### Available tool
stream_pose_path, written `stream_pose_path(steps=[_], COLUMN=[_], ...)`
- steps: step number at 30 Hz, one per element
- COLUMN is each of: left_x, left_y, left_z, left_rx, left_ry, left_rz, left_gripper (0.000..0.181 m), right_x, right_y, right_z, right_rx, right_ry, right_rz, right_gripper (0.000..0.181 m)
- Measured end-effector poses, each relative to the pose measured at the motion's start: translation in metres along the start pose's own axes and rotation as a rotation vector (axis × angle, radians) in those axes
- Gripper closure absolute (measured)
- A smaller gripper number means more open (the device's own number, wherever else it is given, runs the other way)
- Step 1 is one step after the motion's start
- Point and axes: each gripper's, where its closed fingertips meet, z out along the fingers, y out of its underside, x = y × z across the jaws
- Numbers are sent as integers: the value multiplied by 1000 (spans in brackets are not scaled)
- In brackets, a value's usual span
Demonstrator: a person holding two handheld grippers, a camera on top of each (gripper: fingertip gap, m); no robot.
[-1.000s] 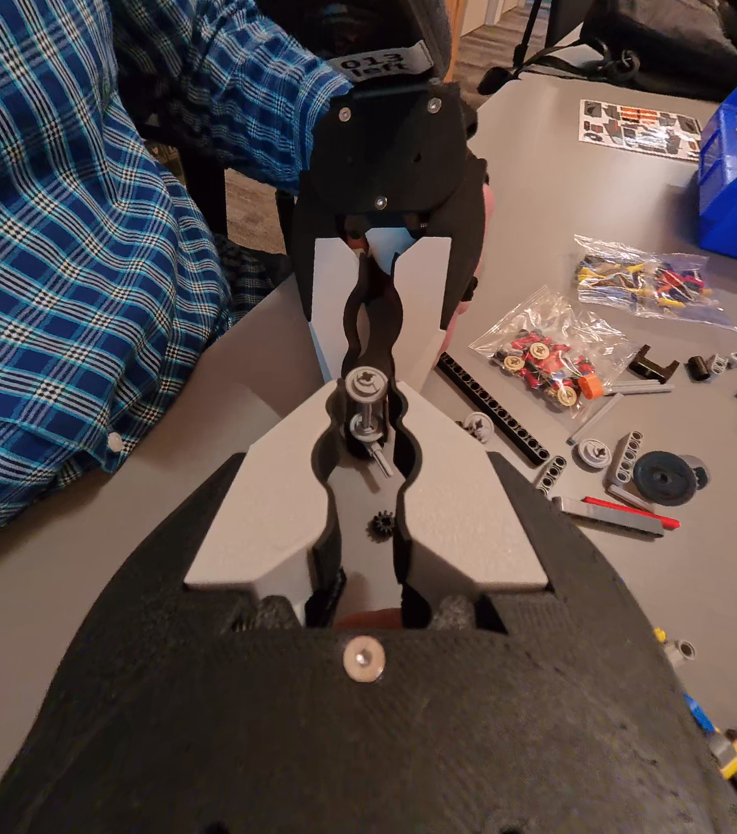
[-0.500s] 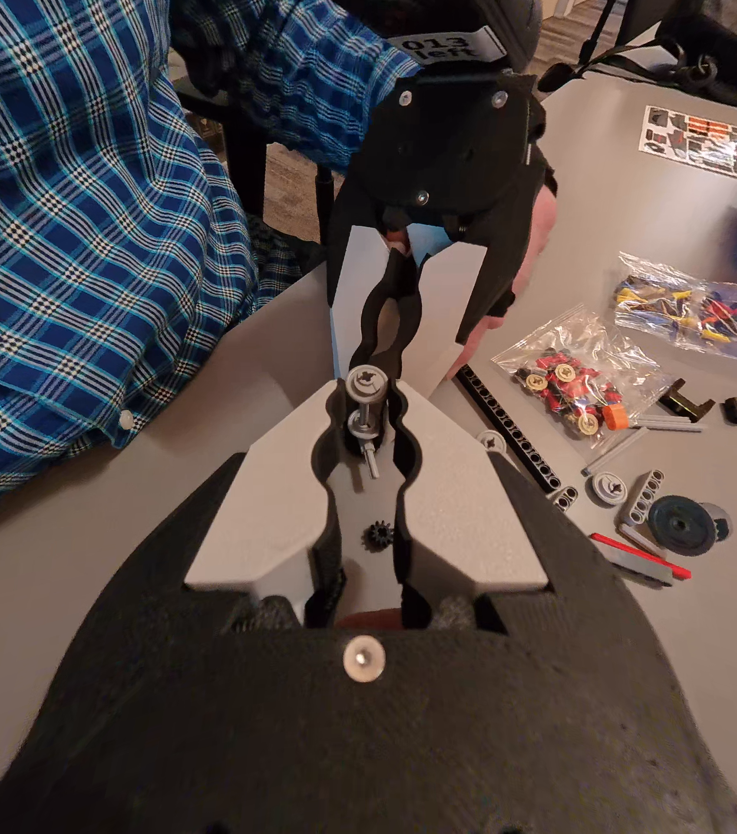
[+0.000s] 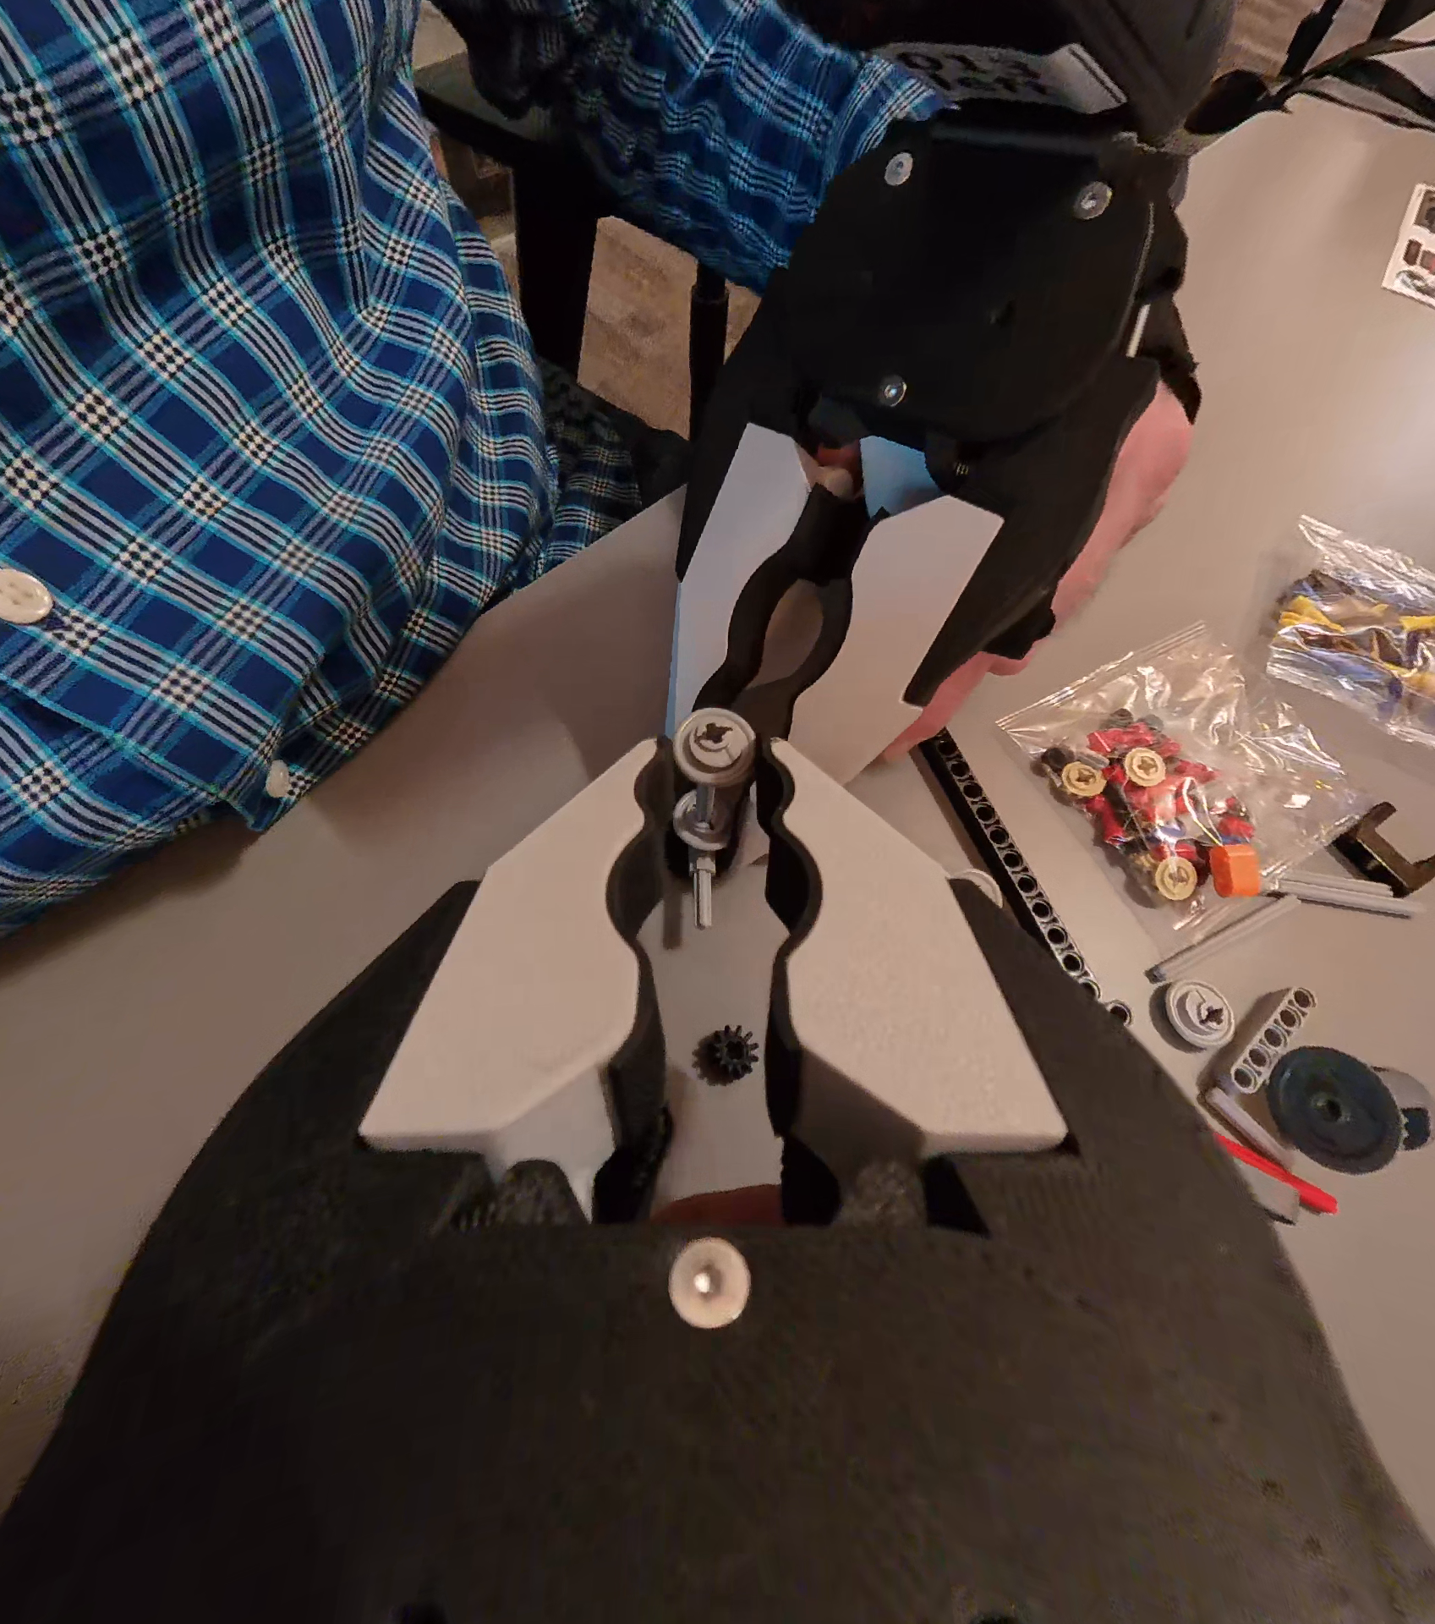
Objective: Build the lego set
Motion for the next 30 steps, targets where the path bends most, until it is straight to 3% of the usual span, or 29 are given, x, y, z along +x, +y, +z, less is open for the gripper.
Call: stream_pose_path(steps=[1,6,12,18,30], left_x=[1,-2,-8,-15,-11], left_y=[0,3,0,-31,-29], left_z=[0,-3,-31,-50,-39], left_rx=[-1,-23,8,231,194], left_ry=[3,-13,-107,-221,-292], left_rz=[2,-4,-144,-384,-322], left_gripper=[165,161,146,164,179], right_x=[0,1,1,0,2], right_y=[0,1,1,-1,2], right_z=[0,0,1,3,1], right_rx=[-8,-38,-42,-44,-72], right_ry=[-5,-7,-3,-8,10], right_rz=[-6,-25,-28,-23,-25], right_gripper=[166,166,166,166,166])
